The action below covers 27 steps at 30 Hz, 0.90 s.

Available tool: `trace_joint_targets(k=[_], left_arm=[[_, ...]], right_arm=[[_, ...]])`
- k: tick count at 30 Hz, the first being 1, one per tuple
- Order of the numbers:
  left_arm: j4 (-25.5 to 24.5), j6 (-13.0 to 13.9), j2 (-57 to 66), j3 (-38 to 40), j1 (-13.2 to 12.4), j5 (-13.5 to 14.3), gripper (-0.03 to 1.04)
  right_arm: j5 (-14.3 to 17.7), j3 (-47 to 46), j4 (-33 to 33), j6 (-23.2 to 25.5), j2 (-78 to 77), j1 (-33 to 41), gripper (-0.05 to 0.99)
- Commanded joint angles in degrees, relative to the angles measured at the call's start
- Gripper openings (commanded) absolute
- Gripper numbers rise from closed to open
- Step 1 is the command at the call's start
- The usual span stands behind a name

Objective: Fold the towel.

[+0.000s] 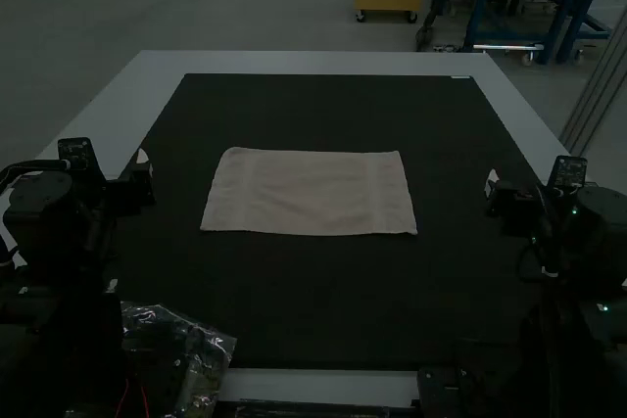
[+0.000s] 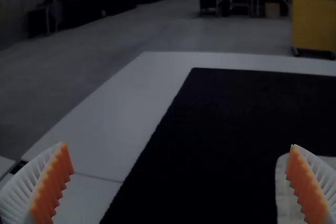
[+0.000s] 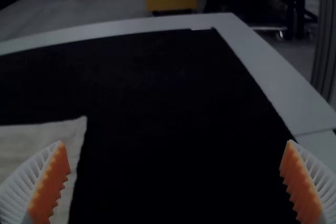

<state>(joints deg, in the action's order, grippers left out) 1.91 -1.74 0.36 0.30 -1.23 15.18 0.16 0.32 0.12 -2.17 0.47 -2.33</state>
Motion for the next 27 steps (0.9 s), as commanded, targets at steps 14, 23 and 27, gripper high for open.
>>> trace_joint_targets(k=[14,23,27], left_arm=[[0.20,0.16,-0.36,-0.30,-0.08,-0.33,0.96],[3.36,0.07,-0.36,-0.30,-0.17,-0.33,0.96],[10.30,2.53,-0.36,-0.30,-0.61,0.46,0.96]], right_arm=[[-1.75,-0.32,-0.38,-0.29,-0.38,-0.40,0.92],[-0.25,-0.23,5.07,-0.11,-0.38,-0.40,0.92],[7.66,-0.23,15.17,-5.30,-0.38,-0.40,0.92]])
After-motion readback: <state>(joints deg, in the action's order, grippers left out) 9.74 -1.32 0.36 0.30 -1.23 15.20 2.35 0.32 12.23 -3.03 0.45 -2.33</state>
